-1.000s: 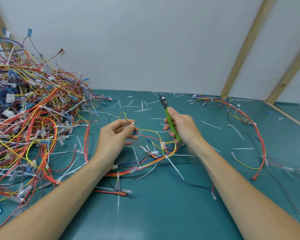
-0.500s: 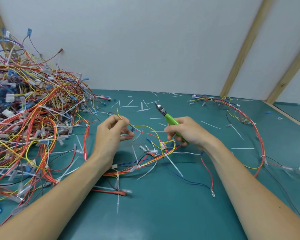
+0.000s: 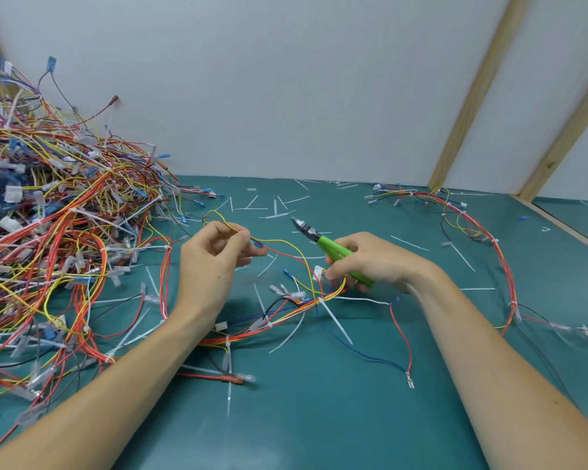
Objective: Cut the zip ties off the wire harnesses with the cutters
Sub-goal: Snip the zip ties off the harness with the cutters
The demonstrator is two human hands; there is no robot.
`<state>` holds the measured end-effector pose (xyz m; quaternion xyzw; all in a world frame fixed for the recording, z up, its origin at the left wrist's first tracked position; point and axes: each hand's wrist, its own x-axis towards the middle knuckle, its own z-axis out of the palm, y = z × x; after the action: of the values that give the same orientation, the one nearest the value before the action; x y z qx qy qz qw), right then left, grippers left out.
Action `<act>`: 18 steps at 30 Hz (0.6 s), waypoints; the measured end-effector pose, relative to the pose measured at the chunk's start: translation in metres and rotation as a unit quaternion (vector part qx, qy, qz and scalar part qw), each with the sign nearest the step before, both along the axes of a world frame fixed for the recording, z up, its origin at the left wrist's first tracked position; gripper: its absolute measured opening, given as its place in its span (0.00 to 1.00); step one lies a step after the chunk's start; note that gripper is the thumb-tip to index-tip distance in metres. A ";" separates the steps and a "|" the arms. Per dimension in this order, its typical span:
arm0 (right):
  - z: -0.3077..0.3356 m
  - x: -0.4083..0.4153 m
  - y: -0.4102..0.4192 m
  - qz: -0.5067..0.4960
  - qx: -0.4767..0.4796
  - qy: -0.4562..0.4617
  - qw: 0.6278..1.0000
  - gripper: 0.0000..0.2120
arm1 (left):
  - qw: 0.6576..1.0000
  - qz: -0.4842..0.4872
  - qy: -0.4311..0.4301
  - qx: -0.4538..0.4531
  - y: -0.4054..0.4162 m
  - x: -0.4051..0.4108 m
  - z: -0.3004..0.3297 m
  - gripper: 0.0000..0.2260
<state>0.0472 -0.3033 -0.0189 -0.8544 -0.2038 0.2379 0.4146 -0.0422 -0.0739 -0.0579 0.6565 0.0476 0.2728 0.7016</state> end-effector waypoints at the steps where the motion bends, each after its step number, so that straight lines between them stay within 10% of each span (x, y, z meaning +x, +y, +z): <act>1: -0.001 0.001 0.000 -0.017 0.022 0.000 1.000 0.09 | 1.000 0.003 0.011 0.003 0.001 0.000 0.000 0.05; 5: -0.005 0.006 0.004 -0.111 0.113 0.006 0.987 0.07 | 0.977 0.041 0.130 0.165 0.009 -0.001 -0.001 0.18; 10: -0.013 0.006 0.012 -0.158 0.079 -0.016 0.984 0.05 | 0.847 0.103 0.257 0.455 0.006 -0.011 0.014 0.33; 14: -0.018 0.011 0.014 -0.194 0.005 -0.100 0.976 0.04 | 0.843 0.189 0.027 0.502 0.000 -0.023 0.030 0.27; 18: -0.014 0.007 0.017 -0.192 0.080 -0.153 0.966 0.06 | 0.789 0.025 -0.166 0.590 -0.038 -0.037 0.025 0.13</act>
<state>0.0544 -0.2861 -0.0327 -0.8677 -0.1150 0.0029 0.4836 -0.0790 -0.1117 -0.0329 0.8861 -0.2232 0.3701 0.1672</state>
